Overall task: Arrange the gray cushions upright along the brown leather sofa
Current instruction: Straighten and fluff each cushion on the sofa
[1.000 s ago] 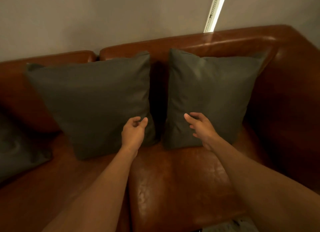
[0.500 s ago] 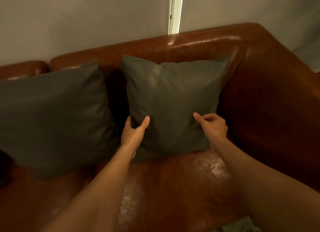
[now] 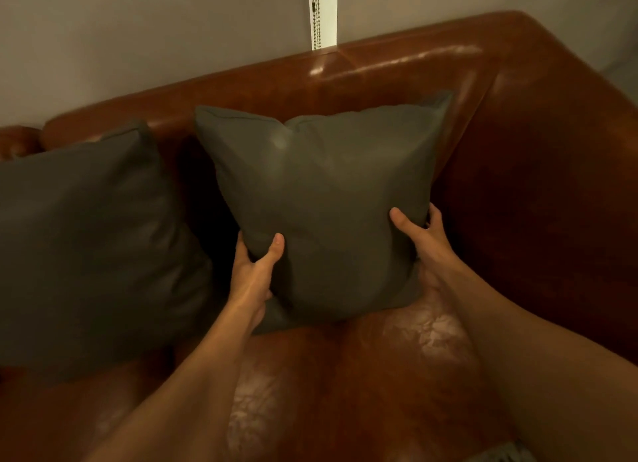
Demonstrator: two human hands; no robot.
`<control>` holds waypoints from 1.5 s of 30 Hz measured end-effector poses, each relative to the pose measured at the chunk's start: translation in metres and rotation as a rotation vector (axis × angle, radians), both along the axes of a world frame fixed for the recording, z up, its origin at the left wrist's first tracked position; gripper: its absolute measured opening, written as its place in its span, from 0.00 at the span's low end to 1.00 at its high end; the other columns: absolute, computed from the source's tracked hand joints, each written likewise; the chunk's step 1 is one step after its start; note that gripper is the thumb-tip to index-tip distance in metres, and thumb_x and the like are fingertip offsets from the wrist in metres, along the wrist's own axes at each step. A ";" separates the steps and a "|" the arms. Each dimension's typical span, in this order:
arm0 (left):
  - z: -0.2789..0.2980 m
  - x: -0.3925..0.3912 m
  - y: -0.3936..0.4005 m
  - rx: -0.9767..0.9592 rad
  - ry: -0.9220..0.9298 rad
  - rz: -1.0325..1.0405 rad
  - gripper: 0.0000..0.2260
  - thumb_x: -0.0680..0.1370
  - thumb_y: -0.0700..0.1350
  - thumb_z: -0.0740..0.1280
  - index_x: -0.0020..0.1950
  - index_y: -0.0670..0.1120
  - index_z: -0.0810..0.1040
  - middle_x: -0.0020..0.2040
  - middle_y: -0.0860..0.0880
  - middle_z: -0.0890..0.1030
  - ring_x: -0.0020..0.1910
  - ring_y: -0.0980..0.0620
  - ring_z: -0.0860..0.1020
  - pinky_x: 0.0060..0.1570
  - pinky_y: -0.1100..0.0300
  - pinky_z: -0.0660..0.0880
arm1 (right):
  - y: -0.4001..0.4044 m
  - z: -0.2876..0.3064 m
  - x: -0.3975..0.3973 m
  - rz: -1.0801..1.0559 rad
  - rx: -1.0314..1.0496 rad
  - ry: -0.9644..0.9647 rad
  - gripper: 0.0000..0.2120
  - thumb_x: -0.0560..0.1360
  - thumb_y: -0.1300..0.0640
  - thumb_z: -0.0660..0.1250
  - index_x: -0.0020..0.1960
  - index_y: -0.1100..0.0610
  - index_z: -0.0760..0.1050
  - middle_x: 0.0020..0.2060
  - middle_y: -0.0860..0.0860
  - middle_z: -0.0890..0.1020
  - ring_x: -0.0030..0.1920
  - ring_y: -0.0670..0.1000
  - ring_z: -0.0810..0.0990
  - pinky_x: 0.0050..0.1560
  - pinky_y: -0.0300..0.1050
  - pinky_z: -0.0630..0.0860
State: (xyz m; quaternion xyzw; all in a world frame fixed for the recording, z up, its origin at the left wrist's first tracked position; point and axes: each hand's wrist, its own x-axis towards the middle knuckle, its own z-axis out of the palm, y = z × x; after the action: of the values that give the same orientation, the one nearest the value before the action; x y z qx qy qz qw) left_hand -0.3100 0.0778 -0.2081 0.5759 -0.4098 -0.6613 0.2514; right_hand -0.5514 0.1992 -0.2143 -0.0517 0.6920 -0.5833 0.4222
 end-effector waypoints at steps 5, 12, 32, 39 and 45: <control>-0.003 -0.013 0.006 0.026 0.021 0.035 0.37 0.65 0.63 0.76 0.74 0.65 0.71 0.68 0.59 0.81 0.68 0.49 0.78 0.67 0.31 0.72 | 0.010 0.003 -0.003 -0.032 -0.080 -0.026 0.57 0.53 0.36 0.82 0.77 0.44 0.63 0.67 0.46 0.77 0.62 0.49 0.80 0.56 0.48 0.79; -0.002 -0.060 0.009 -0.008 0.150 -0.098 0.23 0.79 0.50 0.73 0.73 0.58 0.73 0.62 0.59 0.83 0.62 0.56 0.80 0.69 0.41 0.75 | 0.033 0.010 -0.035 -0.215 -0.097 0.044 0.51 0.55 0.35 0.83 0.74 0.41 0.66 0.65 0.46 0.80 0.63 0.51 0.81 0.65 0.57 0.77; 0.008 -0.122 -0.001 -0.273 -0.272 -0.290 0.48 0.71 0.66 0.74 0.84 0.57 0.55 0.80 0.47 0.68 0.78 0.44 0.68 0.76 0.47 0.67 | 0.075 0.004 -0.069 -0.296 -0.027 0.140 0.57 0.57 0.35 0.79 0.79 0.43 0.56 0.73 0.49 0.69 0.68 0.52 0.74 0.67 0.54 0.75; 0.000 -0.131 0.027 -0.375 -0.332 -0.325 0.41 0.77 0.54 0.74 0.84 0.58 0.55 0.80 0.45 0.69 0.78 0.42 0.68 0.76 0.46 0.66 | 0.070 -0.001 -0.053 -0.307 0.113 0.239 0.60 0.54 0.28 0.78 0.79 0.40 0.54 0.74 0.47 0.69 0.69 0.52 0.73 0.69 0.57 0.74; -0.004 -0.135 0.009 -0.302 -0.231 -0.362 0.43 0.74 0.55 0.75 0.83 0.63 0.54 0.80 0.48 0.69 0.78 0.46 0.69 0.76 0.46 0.68 | 0.064 -0.001 -0.054 -0.310 0.147 0.249 0.53 0.63 0.34 0.78 0.79 0.42 0.53 0.67 0.44 0.70 0.65 0.49 0.73 0.69 0.55 0.74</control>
State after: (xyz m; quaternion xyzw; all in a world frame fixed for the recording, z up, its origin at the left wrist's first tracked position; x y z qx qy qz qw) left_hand -0.4454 0.0870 -0.2119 0.5208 -0.6263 -0.5566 0.1636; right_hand -0.6058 0.2636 -0.2153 0.0146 0.7792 -0.5783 0.2411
